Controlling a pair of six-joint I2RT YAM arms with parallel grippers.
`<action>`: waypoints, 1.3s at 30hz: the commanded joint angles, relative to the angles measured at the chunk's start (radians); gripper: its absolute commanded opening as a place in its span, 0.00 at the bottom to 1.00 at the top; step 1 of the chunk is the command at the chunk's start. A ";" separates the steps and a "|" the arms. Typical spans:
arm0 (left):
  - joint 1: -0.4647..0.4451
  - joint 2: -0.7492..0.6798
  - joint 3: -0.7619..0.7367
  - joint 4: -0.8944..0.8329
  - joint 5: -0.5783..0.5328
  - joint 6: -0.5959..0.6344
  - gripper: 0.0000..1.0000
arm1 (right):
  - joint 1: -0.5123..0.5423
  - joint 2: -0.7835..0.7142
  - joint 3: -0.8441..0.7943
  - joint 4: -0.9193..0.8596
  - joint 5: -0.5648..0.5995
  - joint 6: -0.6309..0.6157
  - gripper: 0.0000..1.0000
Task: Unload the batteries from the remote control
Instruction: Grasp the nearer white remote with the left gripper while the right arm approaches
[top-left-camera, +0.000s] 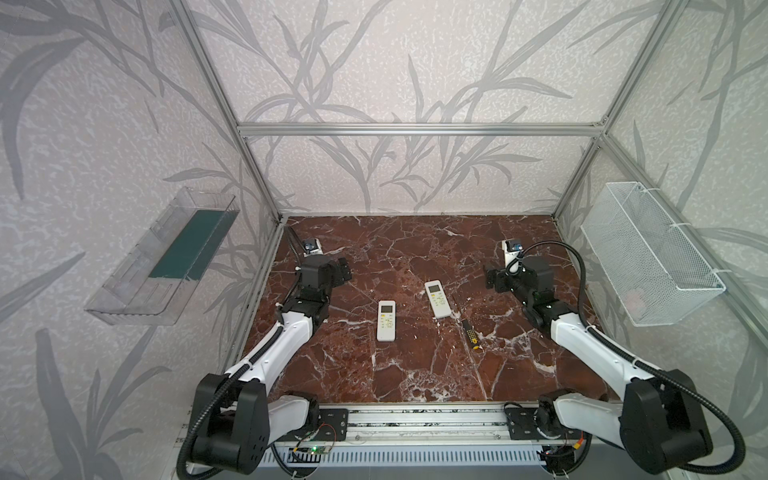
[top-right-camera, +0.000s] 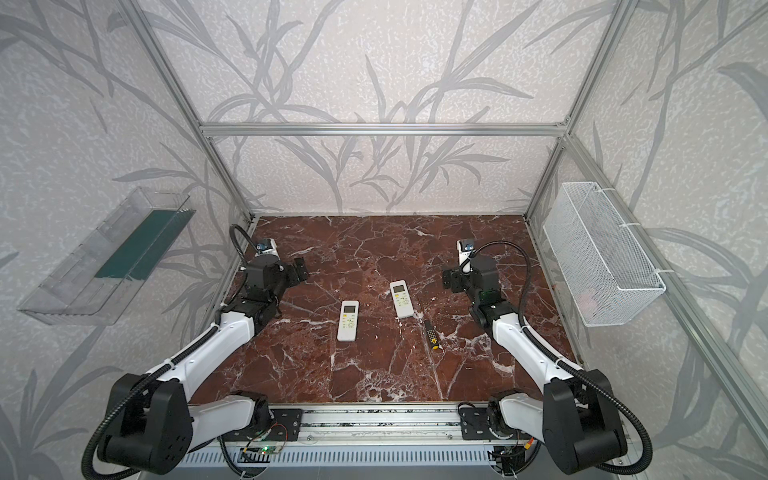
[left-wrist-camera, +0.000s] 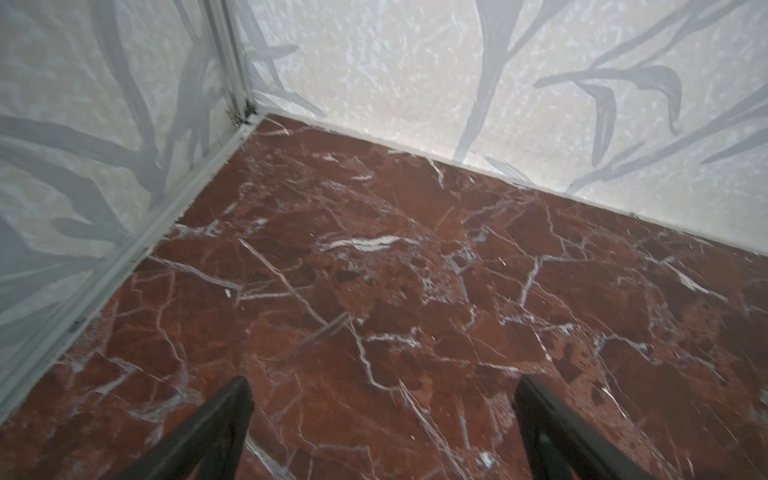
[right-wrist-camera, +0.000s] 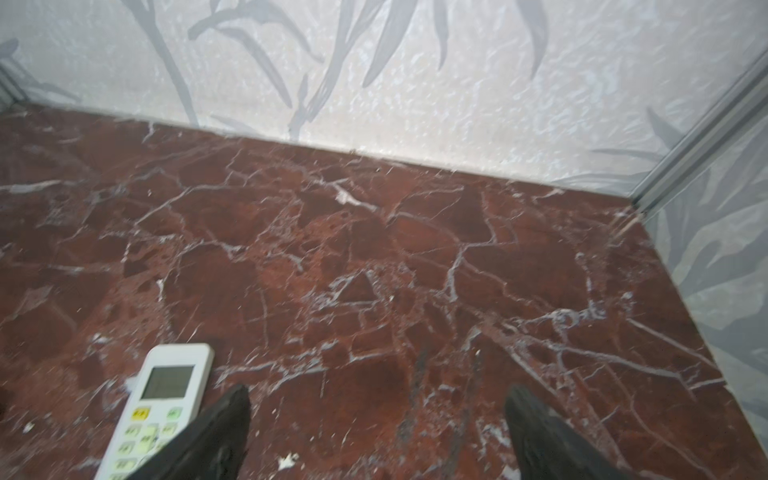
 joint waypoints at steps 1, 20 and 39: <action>-0.034 0.011 0.034 -0.254 -0.027 -0.152 0.99 | 0.074 0.013 0.047 -0.254 0.086 0.093 0.94; -0.411 0.259 0.263 -0.661 0.087 -0.358 0.98 | 0.276 0.162 0.178 -0.428 0.027 0.244 1.00; -0.455 0.580 0.380 -0.641 0.144 -0.347 0.81 | 0.276 0.092 0.118 -0.355 -0.011 0.262 1.00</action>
